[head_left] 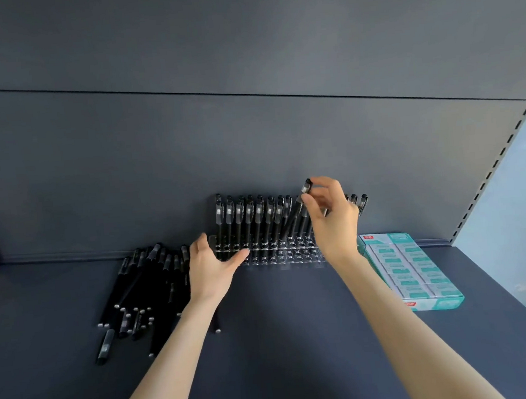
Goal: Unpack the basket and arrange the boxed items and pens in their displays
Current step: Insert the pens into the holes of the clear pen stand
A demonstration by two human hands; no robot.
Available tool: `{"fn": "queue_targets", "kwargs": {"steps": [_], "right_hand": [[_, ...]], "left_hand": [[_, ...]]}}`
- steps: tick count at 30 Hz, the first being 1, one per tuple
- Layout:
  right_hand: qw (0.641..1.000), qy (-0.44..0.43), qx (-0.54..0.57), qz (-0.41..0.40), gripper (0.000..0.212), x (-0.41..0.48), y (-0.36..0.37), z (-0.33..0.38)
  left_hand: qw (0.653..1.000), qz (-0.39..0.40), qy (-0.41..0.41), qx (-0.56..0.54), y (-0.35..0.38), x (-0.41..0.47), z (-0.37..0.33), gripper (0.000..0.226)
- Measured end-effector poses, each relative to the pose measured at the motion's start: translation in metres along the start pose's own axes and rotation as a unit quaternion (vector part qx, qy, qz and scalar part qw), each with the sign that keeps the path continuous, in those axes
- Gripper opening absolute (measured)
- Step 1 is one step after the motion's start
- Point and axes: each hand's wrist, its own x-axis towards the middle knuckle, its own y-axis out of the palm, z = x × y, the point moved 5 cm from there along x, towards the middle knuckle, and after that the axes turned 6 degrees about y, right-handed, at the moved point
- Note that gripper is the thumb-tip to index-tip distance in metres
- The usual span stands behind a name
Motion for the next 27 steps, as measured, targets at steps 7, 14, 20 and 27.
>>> {"fn": "queue_targets", "kwargs": {"steps": [7,14,20,27], "right_hand": [[0.996,-0.016,-0.073,0.042,0.022,-0.006,0.015,-0.007],[0.991,-0.008,-0.12,0.058,0.022,-0.006,0.022,-0.011],[0.984,0.005,-0.162,0.078,0.023,-0.009,0.026,-0.018],[0.982,0.005,-0.175,0.066,0.024,-0.013,0.024,-0.016]], "left_hand": [[1.0,0.002,0.003,-0.009,0.0,0.001,0.004,0.081],[1.0,-0.001,0.001,-0.006,-0.001,0.001,0.002,0.084],[1.0,-0.002,-0.006,0.002,-0.003,0.0,0.002,0.085],[0.999,0.012,-0.015,0.038,-0.004,0.0,-0.002,0.087]]}}
